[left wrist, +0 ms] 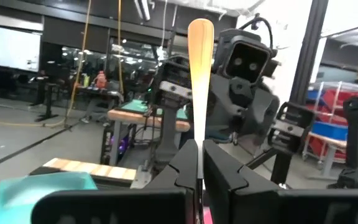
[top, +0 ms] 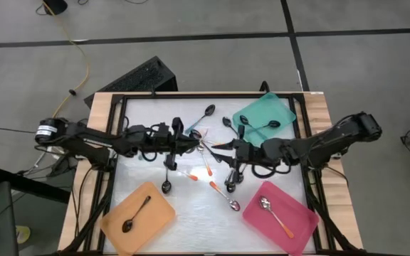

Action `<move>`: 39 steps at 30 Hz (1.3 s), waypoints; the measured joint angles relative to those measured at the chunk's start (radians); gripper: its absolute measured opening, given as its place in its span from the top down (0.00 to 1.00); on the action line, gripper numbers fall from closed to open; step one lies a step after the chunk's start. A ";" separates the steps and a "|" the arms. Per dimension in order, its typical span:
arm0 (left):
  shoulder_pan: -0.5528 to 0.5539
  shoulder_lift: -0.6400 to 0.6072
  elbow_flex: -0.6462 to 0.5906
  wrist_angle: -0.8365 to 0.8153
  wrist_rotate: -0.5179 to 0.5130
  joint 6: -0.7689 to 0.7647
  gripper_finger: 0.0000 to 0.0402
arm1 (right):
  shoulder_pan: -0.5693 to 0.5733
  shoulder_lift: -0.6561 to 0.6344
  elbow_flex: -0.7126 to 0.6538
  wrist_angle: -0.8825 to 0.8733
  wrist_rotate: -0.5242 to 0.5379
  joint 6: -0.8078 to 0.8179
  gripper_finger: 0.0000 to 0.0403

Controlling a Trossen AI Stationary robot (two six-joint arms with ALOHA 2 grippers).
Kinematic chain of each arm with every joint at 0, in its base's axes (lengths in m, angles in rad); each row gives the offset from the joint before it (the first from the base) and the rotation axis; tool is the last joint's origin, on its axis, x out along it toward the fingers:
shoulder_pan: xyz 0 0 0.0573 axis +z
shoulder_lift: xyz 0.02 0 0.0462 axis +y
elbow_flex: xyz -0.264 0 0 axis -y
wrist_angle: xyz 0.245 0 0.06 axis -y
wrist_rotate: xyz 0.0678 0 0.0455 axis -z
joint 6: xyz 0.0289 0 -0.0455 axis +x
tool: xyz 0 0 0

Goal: Sort silverware by color (type)
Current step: Put the orange spoon into the red bin

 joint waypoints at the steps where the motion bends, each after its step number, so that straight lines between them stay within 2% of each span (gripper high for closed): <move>1: -0.004 0.015 0.000 0.025 0.007 -0.004 1.00 | -0.008 0.007 0.000 0.009 0.000 -0.001 0.70; 10: -0.033 0.115 0.000 0.135 0.011 0.011 1.00 | -0.061 0.036 0.000 0.095 -0.006 0.009 0.48; 14: -0.033 0.152 0.001 0.186 0.008 0.015 1.00 | -0.077 0.036 0.000 0.122 -0.014 0.009 0.42; 30: -0.032 0.156 0.005 0.207 -0.042 0.092 1.00 | -0.132 0.036 0.000 0.124 -0.071 0.084 0.41; 39: -0.032 0.156 0.005 0.219 -0.042 0.119 1.00 | -0.148 0.084 0.001 0.141 -0.091 0.108 0.41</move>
